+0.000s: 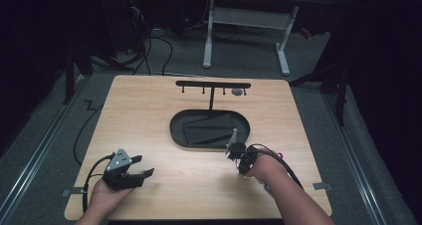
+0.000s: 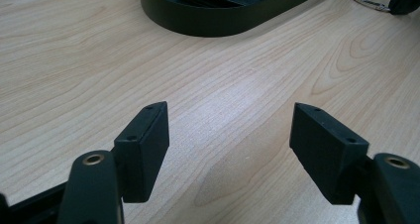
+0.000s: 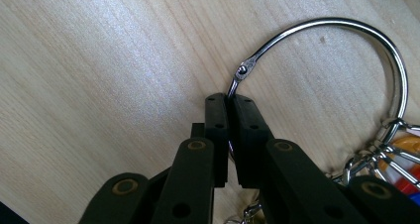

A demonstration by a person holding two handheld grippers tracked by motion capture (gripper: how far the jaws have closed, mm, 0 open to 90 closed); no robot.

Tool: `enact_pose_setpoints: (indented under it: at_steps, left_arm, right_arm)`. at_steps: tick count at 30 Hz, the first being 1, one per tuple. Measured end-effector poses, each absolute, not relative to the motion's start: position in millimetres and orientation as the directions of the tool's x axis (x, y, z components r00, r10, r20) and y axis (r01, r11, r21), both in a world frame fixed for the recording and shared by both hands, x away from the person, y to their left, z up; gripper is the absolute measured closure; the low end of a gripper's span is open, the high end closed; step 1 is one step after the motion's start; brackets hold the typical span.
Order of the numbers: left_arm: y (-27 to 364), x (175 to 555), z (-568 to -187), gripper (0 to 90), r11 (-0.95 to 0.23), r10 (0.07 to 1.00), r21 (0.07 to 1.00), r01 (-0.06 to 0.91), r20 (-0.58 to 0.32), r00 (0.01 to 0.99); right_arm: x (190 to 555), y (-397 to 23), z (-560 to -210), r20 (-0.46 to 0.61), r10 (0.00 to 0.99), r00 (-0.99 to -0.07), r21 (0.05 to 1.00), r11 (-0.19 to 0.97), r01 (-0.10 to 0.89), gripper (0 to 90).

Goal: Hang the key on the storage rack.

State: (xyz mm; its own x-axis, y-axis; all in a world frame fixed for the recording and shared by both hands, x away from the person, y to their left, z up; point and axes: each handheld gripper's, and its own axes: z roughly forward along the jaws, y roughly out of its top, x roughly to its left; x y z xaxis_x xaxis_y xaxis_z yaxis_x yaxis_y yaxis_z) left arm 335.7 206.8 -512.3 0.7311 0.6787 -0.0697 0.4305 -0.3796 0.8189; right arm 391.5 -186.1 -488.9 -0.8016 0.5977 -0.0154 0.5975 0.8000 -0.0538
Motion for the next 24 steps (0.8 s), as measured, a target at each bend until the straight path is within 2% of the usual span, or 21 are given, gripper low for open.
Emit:
enact_pose_setpoints:
  at_steps: [10, 16, 24]
  left_arm:
    - [206.6, 336.3, -512.4, 32.3, -0.376, 0.681, 0.819, 0.432, -0.072, 0.729]
    - [205.1, 336.3, -513.0, 32.5, -0.381, 0.677, 0.818, 0.432, -0.072, 0.733]
    - [203.1, 336.1, -512.9, 33.5, -0.388, 0.673, 0.816, 0.428, -0.067, 0.736]
  right_arm:
    - [386.8, -181.6, -488.8, -0.066, 0.56, -0.826, -0.065, 0.824, 0.563, 87.0]
    - [378.3, -186.4, -473.0, -0.065, 0.569, -0.82, -0.029, 0.82, 0.571, 87.0]
    - [374.3, -194.9, -441.5, -0.119, 0.574, -0.81, 0.008, 0.817, 0.577, 87.2]
